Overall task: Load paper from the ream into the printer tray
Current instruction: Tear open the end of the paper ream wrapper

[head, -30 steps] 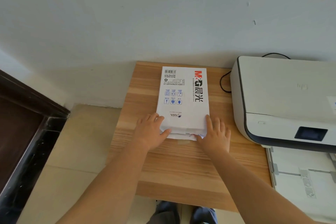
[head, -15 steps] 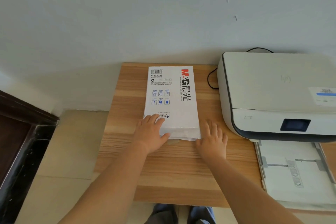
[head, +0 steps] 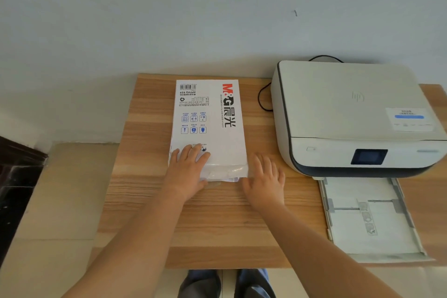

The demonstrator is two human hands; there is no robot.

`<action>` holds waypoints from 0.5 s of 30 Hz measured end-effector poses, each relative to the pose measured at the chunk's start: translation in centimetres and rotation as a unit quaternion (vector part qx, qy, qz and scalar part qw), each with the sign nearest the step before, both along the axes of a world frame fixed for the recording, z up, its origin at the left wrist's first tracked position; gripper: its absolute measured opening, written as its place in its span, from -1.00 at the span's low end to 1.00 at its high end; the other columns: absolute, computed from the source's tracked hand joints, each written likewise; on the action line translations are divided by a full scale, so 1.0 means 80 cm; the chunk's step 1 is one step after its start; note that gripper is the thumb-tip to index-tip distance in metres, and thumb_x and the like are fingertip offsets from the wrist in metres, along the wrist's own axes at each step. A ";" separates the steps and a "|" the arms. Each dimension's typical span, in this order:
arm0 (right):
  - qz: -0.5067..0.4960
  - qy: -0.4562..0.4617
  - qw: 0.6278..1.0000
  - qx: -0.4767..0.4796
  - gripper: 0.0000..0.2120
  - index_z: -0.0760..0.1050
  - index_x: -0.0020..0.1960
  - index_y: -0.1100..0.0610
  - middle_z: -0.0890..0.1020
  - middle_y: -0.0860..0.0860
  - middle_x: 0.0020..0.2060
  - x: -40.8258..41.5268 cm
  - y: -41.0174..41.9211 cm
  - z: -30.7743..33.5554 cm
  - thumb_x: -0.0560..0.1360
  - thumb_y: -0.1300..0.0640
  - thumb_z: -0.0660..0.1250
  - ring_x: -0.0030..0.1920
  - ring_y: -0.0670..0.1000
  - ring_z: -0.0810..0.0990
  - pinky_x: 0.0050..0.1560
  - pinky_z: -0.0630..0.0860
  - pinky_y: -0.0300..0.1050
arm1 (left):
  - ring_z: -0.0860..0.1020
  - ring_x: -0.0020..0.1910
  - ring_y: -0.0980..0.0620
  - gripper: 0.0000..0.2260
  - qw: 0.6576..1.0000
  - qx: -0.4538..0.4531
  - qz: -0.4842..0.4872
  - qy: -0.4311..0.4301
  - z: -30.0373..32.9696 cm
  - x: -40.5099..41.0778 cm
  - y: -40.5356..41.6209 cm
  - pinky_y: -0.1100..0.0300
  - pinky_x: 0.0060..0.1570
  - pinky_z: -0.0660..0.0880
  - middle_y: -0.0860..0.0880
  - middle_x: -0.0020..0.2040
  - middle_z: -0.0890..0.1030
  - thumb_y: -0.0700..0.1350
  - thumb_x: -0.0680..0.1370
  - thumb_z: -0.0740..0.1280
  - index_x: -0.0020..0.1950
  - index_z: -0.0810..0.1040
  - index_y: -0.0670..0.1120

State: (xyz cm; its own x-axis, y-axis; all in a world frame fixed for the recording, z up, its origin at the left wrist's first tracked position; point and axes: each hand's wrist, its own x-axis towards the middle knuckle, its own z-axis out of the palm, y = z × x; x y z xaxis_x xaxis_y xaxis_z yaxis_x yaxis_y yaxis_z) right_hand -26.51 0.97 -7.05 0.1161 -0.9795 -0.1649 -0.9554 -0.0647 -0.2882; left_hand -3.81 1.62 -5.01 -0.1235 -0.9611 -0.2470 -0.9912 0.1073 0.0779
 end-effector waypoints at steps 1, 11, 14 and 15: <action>-0.002 -0.003 1.000 0.000 -0.39 0.13 0.47 -0.06 0.26 0.06 0.46 0.000 0.001 0.000 0.46 -0.14 0.18 0.46 0.13 0.20 0.44 0.11 0.23 | 0.10 0.50 -0.09 -0.32 1.000 -0.006 -0.006 -0.003 -0.002 -0.001 0.000 -0.14 0.47 -0.02 -0.05 0.53 0.15 0.16 0.45 0.38 0.49 0.20 0.04; 0.009 -0.011 1.000 -0.005 -0.36 0.14 0.47 -0.04 0.26 0.04 0.45 0.008 -0.003 0.007 0.45 -0.15 0.22 0.46 0.13 0.20 0.44 0.11 0.24 | 0.57 0.10 -0.04 -0.66 0.990 -0.125 -0.050 0.047 0.026 0.014 -0.006 -0.11 0.21 0.40 0.03 0.08 0.65 0.07 0.42 0.43 0.15 0.60 -0.02; 0.026 -0.020 0.999 -0.008 -0.30 0.11 0.50 -0.04 0.24 0.01 0.45 0.026 -0.014 0.016 0.46 -0.24 0.24 0.46 0.10 0.18 0.45 0.08 0.22 | 0.54 0.11 -0.01 -0.74 0.991 -0.117 -0.055 0.035 0.040 0.012 -0.021 -0.10 0.27 0.30 0.09 0.01 0.67 0.09 0.53 0.26 0.09 0.63 0.03; 0.037 -0.021 0.999 -0.011 -0.30 0.09 0.51 -0.04 0.23 0.02 0.46 0.032 -0.019 0.019 0.47 -0.24 0.24 0.47 0.10 0.17 0.45 0.07 0.21 | 0.53 0.11 0.01 -0.70 0.993 -0.102 -0.057 0.026 0.045 0.010 -0.026 -0.08 0.29 0.27 0.10 -0.01 0.67 0.13 0.55 0.18 0.08 0.63 0.04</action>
